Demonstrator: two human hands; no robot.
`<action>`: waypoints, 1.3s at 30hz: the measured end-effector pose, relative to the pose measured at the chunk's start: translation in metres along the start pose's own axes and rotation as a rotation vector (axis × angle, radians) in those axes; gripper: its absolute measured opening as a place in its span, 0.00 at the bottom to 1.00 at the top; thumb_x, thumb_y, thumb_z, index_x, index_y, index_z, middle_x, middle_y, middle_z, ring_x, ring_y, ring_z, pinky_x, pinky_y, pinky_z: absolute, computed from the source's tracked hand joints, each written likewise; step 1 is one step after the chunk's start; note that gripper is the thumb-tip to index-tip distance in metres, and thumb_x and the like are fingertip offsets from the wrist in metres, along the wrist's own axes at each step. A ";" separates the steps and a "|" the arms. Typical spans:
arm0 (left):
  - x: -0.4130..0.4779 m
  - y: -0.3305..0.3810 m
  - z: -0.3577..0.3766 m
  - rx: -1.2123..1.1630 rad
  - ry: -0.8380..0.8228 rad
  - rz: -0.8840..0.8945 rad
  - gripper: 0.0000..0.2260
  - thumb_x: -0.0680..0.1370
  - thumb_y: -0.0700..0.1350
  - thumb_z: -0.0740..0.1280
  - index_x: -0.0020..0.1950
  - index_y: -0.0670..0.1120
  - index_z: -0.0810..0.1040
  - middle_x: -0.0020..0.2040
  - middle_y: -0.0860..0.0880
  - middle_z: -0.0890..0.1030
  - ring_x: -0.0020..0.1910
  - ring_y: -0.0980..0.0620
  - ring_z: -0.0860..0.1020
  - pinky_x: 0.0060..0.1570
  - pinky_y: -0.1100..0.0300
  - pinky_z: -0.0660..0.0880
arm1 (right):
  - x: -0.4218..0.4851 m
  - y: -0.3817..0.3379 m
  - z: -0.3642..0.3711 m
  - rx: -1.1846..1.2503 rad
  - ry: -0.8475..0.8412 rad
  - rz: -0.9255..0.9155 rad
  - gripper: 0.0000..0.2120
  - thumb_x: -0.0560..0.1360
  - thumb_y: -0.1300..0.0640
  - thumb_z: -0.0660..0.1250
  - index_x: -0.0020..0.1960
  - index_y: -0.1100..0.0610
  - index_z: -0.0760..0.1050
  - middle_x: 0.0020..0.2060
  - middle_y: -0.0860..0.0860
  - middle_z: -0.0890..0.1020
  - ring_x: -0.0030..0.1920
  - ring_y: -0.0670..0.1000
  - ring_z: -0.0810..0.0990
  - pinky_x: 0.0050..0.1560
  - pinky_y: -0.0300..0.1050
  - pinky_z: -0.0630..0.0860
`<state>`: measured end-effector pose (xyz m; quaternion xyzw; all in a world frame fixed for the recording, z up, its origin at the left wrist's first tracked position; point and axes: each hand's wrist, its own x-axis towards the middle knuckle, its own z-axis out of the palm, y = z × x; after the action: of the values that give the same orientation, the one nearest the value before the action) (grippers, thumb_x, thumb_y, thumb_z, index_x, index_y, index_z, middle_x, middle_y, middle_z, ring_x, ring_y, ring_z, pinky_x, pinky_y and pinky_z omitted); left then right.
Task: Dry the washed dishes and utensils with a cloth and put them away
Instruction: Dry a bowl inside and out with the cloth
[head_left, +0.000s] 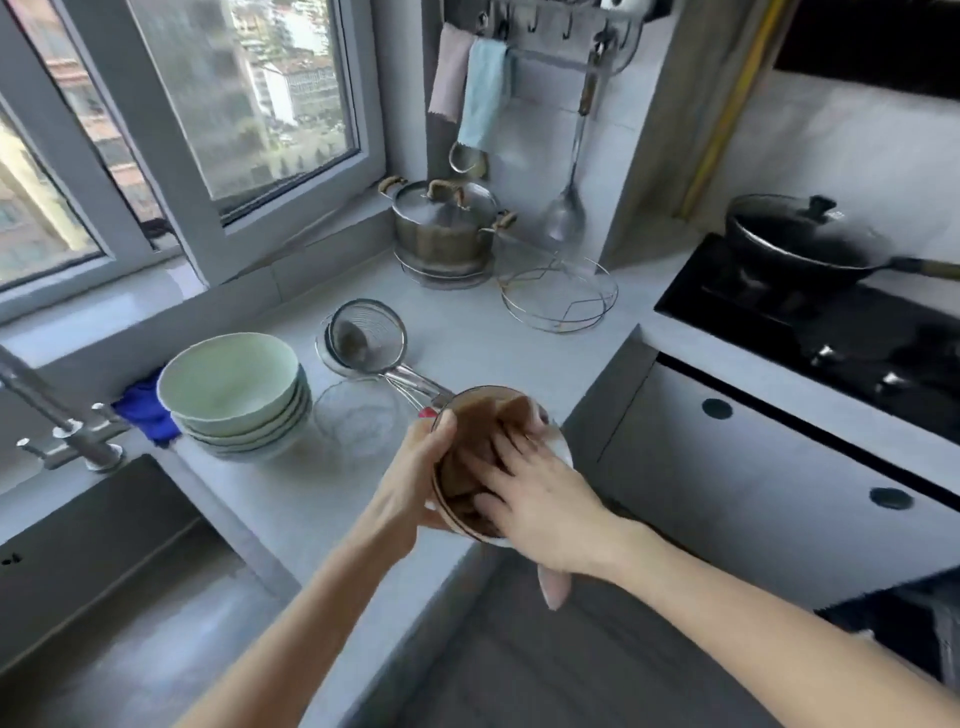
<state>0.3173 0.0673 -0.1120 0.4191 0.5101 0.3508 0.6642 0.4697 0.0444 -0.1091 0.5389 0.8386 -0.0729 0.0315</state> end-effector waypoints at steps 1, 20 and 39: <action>-0.001 -0.003 0.023 0.009 -0.032 -0.001 0.12 0.70 0.65 0.62 0.46 0.62 0.79 0.46 0.56 0.84 0.42 0.57 0.83 0.30 0.50 0.78 | -0.011 0.008 0.004 0.111 0.016 0.034 0.26 0.82 0.49 0.50 0.78 0.50 0.49 0.77 0.55 0.52 0.77 0.56 0.45 0.75 0.55 0.37; -0.003 -0.044 0.392 0.225 -0.349 -0.311 0.25 0.73 0.60 0.65 0.62 0.45 0.75 0.56 0.38 0.79 0.44 0.40 0.79 0.22 0.59 0.74 | -0.334 0.218 0.039 -0.119 0.353 0.273 0.09 0.69 0.52 0.71 0.47 0.52 0.79 0.34 0.48 0.78 0.37 0.54 0.78 0.43 0.47 0.75; 0.084 -0.165 0.709 0.284 -0.615 -0.630 0.21 0.76 0.59 0.64 0.62 0.46 0.71 0.62 0.40 0.73 0.56 0.35 0.75 0.47 0.33 0.76 | -0.581 0.418 0.087 0.888 0.229 1.490 0.32 0.68 0.60 0.71 0.69 0.42 0.69 0.61 0.42 0.76 0.60 0.46 0.76 0.59 0.43 0.73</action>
<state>1.0322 -0.0653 -0.2035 0.4152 0.4350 -0.0820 0.7948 1.0890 -0.3208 -0.1553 0.9132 0.1602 -0.2986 -0.2261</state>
